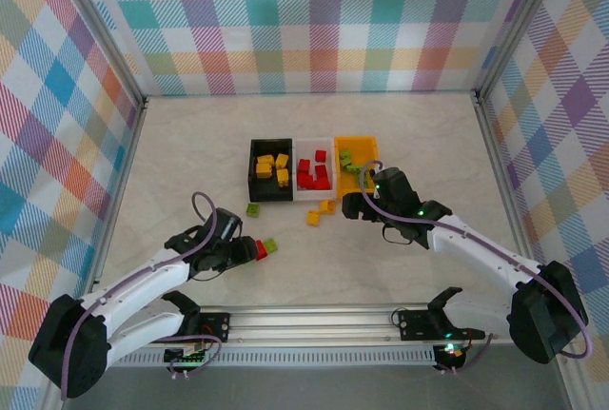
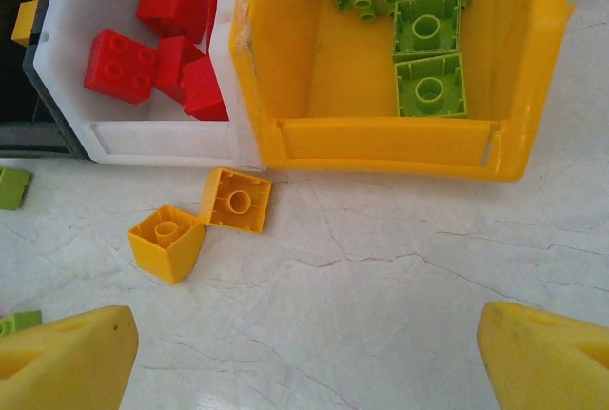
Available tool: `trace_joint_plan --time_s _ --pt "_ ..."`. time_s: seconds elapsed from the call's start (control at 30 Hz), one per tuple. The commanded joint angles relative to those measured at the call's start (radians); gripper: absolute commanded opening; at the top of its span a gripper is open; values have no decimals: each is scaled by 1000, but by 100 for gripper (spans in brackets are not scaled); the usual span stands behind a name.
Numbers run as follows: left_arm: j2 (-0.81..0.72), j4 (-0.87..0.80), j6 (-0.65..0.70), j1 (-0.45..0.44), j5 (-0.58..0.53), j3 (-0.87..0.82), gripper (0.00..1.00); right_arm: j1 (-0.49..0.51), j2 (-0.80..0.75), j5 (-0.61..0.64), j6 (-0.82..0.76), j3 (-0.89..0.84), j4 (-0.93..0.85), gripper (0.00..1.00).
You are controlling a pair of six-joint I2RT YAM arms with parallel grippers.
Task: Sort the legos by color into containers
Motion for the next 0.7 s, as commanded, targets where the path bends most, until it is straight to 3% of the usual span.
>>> trace_joint_plan --time_s 0.0,0.2,0.47,0.67 --pt "12 -118 8 -4 -74 -1 49 5 4 -5 0 -11 18 93" --pt "-62 -213 17 -4 -108 24 48 5 7 -5 -2 -10 24 93" --pt "43 -103 12 -4 -77 -6 60 4 22 -11 -3 -7 29 93" --pt "75 -86 28 -4 -84 10 42 5 13 -4 -4 -9 22 93"
